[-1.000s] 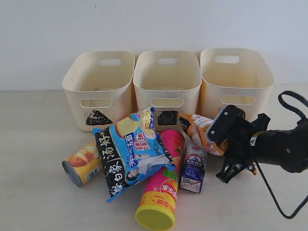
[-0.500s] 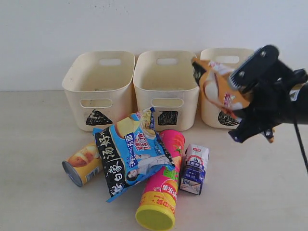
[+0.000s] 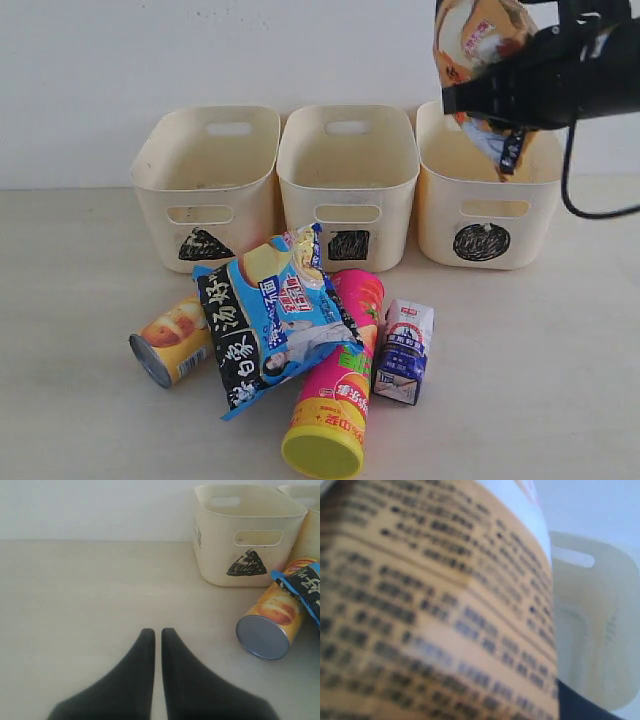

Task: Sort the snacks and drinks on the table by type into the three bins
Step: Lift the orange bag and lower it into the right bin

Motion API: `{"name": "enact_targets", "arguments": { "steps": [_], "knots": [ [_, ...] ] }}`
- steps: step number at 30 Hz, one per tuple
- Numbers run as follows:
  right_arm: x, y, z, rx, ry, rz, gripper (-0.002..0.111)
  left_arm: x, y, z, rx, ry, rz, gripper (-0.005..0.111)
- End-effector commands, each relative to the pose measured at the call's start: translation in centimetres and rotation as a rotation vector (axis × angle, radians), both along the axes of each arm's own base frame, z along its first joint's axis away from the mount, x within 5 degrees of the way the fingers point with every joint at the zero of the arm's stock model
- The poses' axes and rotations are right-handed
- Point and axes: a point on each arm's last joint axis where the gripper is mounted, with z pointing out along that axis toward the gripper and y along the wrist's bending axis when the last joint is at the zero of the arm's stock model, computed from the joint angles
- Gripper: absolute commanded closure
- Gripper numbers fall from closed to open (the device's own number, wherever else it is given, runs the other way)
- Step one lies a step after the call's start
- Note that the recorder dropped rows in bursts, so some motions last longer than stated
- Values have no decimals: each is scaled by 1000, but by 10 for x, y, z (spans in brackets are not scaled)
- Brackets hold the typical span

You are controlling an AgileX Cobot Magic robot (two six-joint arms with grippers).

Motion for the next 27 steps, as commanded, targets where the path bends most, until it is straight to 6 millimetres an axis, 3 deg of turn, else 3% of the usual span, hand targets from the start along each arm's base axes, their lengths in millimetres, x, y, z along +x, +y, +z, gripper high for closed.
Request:
{"name": "enact_targets", "arguments": {
  "steps": [1, 9, 18, 21, 24, 27],
  "knots": [
    [41, 3, 8, 40, 8, -45, 108, 0, 0, 2, -5, -18, 1, 103],
    [112, -16, -16, 52, 53, -143, 108, 0, 0, 2, -5, -18, 1, 103],
    [153, -27, -62, 60, 118, -191, 105, 0, 0, 2, -5, -18, 1, 103],
    [159, -28, -73, 54, 137, -194, 84, 0, 0, 2, -5, -18, 1, 103],
    [161, -28, -74, 49, 125, -191, 46, 0, 0, 2, -5, -18, 1, 103],
    [161, -28, -74, 47, 124, -190, 16, 0, 0, 2, -5, -18, 1, 103]
  ]
}}
